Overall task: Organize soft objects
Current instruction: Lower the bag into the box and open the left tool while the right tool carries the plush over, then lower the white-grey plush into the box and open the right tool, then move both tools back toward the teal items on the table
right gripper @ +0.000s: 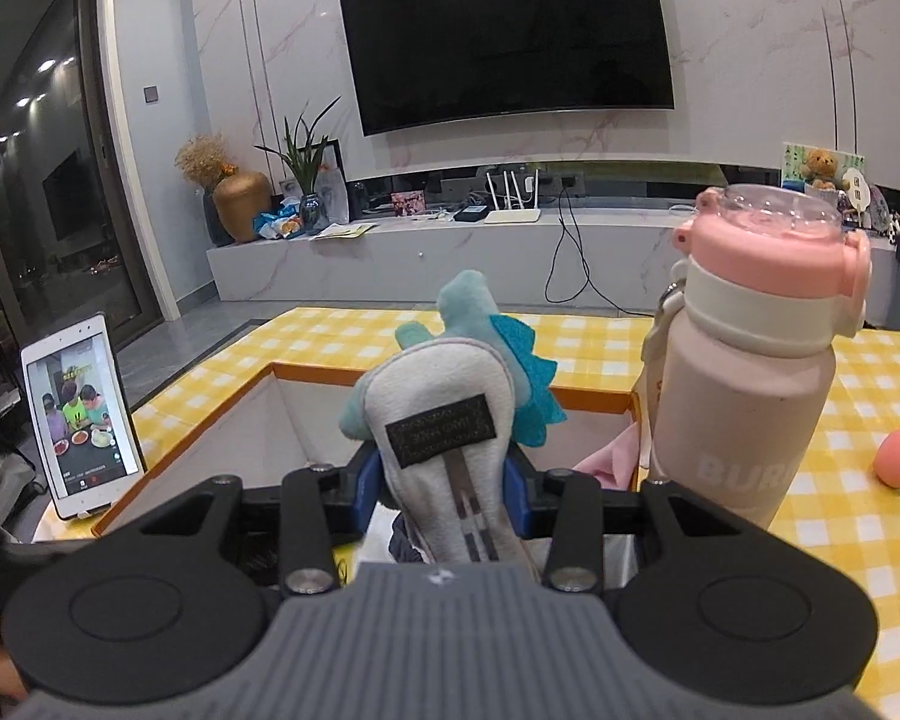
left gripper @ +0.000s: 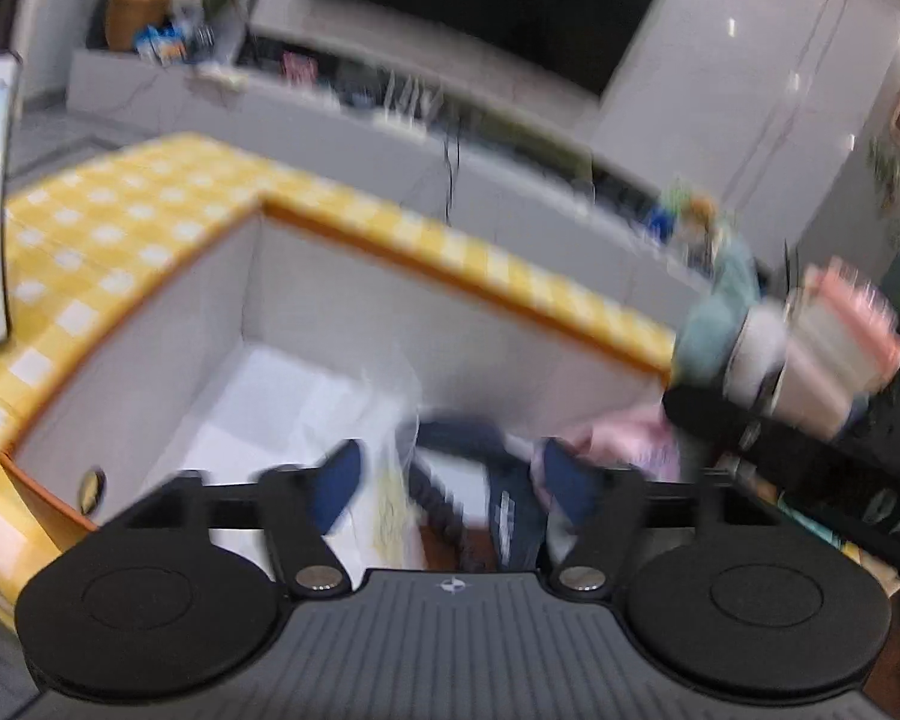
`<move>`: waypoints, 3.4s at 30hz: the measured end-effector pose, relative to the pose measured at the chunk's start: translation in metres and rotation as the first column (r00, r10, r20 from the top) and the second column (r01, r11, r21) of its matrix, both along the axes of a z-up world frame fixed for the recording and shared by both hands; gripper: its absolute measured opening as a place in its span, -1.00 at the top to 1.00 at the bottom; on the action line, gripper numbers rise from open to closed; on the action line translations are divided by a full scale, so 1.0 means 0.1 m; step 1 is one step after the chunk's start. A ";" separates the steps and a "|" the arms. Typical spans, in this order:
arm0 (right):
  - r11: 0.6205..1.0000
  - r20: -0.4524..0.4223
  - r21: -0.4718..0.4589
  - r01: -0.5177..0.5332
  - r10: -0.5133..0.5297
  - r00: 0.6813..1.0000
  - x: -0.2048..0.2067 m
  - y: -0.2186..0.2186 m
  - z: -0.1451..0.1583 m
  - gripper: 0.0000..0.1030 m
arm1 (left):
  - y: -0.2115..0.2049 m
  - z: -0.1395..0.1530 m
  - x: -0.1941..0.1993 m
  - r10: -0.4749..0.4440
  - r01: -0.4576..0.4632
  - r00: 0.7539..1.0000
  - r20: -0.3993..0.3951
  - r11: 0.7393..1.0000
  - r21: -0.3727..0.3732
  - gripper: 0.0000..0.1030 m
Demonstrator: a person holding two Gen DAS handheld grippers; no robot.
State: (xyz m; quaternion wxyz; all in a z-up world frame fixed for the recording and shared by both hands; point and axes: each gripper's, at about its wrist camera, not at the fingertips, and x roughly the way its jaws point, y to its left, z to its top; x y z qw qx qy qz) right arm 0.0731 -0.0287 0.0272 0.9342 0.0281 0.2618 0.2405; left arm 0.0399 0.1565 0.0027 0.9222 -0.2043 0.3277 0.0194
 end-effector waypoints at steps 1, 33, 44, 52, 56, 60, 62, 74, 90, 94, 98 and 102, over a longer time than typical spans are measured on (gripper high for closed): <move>1.000 -0.004 0.005 0.002 -0.002 1.000 0.01 -0.01 0.00 0.21 | 0.01 0.04 -0.01 0.014 -0.014 1.000 0.024 1.000 0.001 -0.69; 0.956 -0.294 -0.286 -0.063 -0.025 0.955 0.69 1.04 -0.58 0.19 | 0.80 0.13 -0.41 0.305 -0.277 0.944 0.127 0.940 -0.198 -0.79; 0.964 -0.346 -0.264 0.009 -0.104 0.933 0.72 0.98 -0.56 -0.39 | 0.80 0.10 -0.40 0.295 -0.270 0.948 0.122 0.944 -0.192 -0.79; 0.952 -0.259 -0.282 -0.122 0.047 0.965 0.49 1.08 -0.45 -0.82 | 0.82 0.14 -0.43 0.311 -0.285 0.942 0.125 0.940 -0.187 -0.79; 0.939 -0.192 -0.303 -0.162 0.106 0.976 0.34 1.11 -0.37 -0.90 | 0.85 0.21 -0.49 0.317 -0.280 0.936 0.152 0.934 -0.220 -0.80; 0.923 -0.136 -0.325 -0.207 0.171 0.976 0.18 1.09 -0.27 -0.92 | 0.85 0.22 -0.49 0.312 -0.280 0.938 0.153 0.940 -0.197 -0.80; 0.917 -0.116 -0.330 -0.223 0.195 0.974 0.09 1.06 -0.20 -0.93 | 0.84 0.23 -0.50 0.312 -0.283 0.937 0.155 0.941 -0.182 -0.80; 0.953 0.044 -0.225 -0.203 0.218 0.975 -0.60 0.26 0.30 -0.94 | 0.78 0.27 -0.50 0.267 -0.241 0.947 0.177 0.958 -0.156 -0.80; 0.907 -0.053 -0.017 0.420 -0.420 0.906 -0.90 -1.74 0.35 -0.94 | 0.40 0.43 -0.56 0.118 -0.105 0.966 0.231 0.992 -0.065 -0.80; 0.846 -0.104 0.012 0.533 -0.529 0.842 -0.88 -2.15 0.29 -0.94 | 0.25 0.41 -0.55 0.047 -0.036 0.972 0.229 0.998 -0.052 -0.80; 0.807 -0.108 -0.004 0.591 -0.588 0.802 -0.84 -2.50 0.26 -0.94 | 0.11 0.38 -0.52 -0.041 0.047 0.974 0.222 0.999 -0.023 -0.80; 0.808 -0.116 -0.068 0.585 -0.589 0.800 -0.67 -2.73 0.13 -0.94 | -0.01 0.33 -0.45 -0.112 0.115 0.971 0.212 0.993 -0.004 -0.80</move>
